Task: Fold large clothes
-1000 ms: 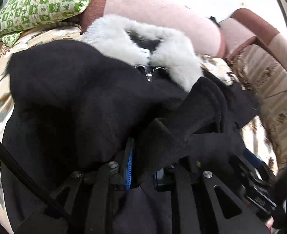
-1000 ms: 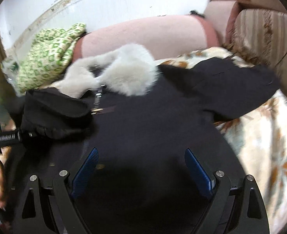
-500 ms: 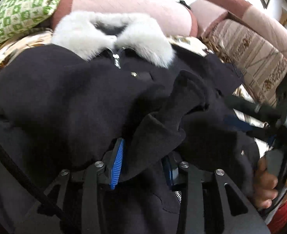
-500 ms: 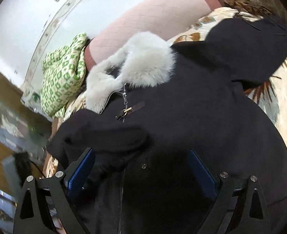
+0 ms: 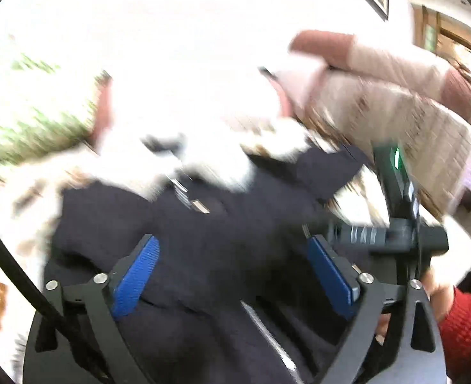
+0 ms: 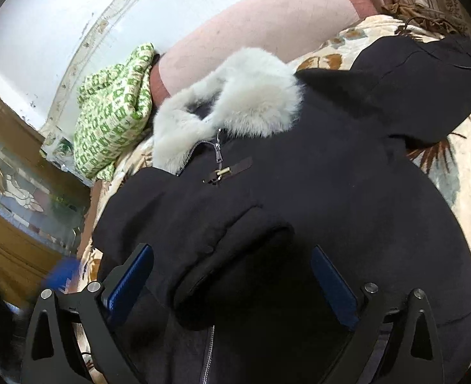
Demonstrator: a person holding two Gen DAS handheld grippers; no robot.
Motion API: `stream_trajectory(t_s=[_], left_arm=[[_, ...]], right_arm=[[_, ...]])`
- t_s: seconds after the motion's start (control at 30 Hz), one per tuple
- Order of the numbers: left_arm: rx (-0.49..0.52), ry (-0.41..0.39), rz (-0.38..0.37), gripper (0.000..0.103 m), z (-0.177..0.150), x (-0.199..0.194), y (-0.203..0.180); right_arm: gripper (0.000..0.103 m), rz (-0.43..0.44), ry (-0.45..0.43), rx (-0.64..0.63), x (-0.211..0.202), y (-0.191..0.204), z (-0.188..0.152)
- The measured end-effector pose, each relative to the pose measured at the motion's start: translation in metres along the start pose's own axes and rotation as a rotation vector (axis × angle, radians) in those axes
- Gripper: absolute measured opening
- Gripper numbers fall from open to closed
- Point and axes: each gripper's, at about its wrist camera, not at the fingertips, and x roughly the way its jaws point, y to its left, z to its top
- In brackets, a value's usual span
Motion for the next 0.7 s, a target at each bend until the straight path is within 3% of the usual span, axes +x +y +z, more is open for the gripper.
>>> stream_trajectory(t_s=[0.03,0.13,0.2,0.23,0.27,0.37,0.43,0.57,0.7], left_arm=[[-0.009,-0.041,0.082,0.094,0.005,-0.007,0.01],[-0.065,-0.079,0.235,0.094,0.009,-0.008,0.04],[-0.103,-0.08,0.313,0.094,0.01,-0.005,0.058],[-0.129,-0.078,0.348,0.094,0.009,-0.003,0.067],[-0.151,-0.073,0.363,0.094,0.009,-0.001,0.074],[-0.211,-0.073,0.333,0.094,0.007,-0.005,0.087],[-0.223,-0.081,0.325,0.094,0.006,-0.007,0.087],[-0.2,-0.1,0.34,0.094,0.005,-0.007,0.084],[-0.189,-0.088,0.332,0.094,0.005,-0.001,0.083]], right_arm=[[0.101,-0.011,0.022,-0.003,0.009,0.002,0.0],[0.101,-0.017,0.107,0.019,0.038,0.004,-0.004],[0.089,-0.028,0.165,0.037,0.058,0.006,-0.005],[0.049,-0.049,0.175,0.032,0.064,0.009,-0.004],[0.022,-0.05,0.193,0.016,0.068,0.012,-0.001],[0.016,-0.067,0.191,-0.061,0.066,0.027,0.016],[0.014,-0.145,0.104,-0.152,0.049,0.04,0.038],[0.013,-0.309,-0.038,-0.214,0.03,0.034,0.085],[0.013,-0.381,0.017,-0.194,0.064,0.007,0.103]])
